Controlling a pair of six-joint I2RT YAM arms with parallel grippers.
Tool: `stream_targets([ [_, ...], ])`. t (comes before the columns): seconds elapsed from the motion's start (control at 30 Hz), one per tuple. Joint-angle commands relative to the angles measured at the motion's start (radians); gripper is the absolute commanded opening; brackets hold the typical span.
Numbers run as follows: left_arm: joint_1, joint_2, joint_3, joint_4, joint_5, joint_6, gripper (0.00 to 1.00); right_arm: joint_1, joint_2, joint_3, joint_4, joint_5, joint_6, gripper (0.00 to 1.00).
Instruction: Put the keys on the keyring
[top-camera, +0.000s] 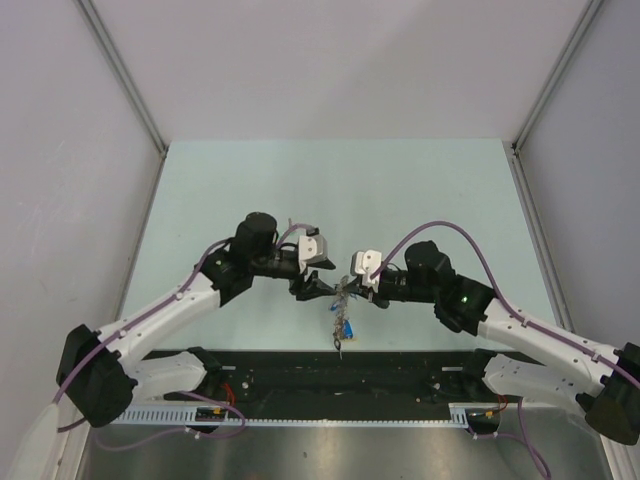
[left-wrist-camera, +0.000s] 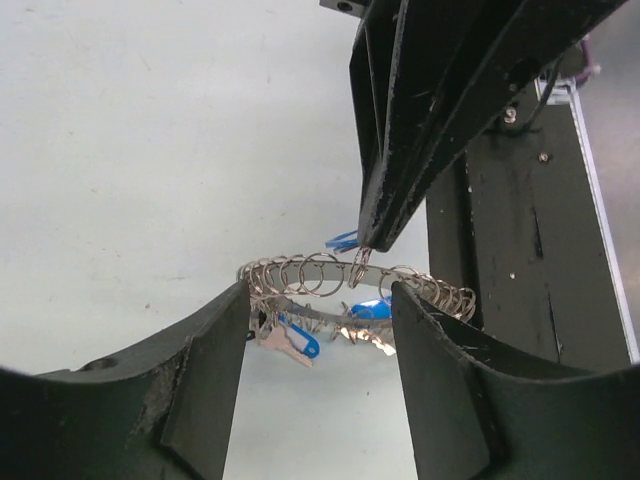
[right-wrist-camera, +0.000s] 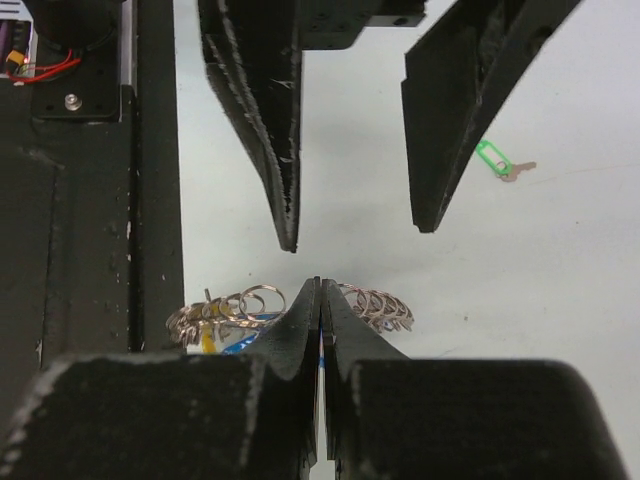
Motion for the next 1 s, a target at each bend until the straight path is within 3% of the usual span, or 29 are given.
stream_targets([
  [0.0,0.002,0.086,0.119,-0.210,0.105,0.224,0.60,-0.004,-0.003,0.063,0.010,-0.028,-0.030,0.00],
  [0.17,0.000,0.178,0.205,-0.313,0.164,0.270,0.50,-0.002,-0.002,0.065,0.004,-0.023,-0.032,0.00],
  [0.4,-0.016,0.211,0.199,-0.286,0.211,0.261,0.42,-0.001,0.001,0.065,0.002,-0.022,-0.032,0.00],
  [0.97,-0.036,0.249,0.205,-0.247,0.230,0.229,0.30,0.013,0.008,0.074,-0.007,-0.020,-0.030,0.00],
])
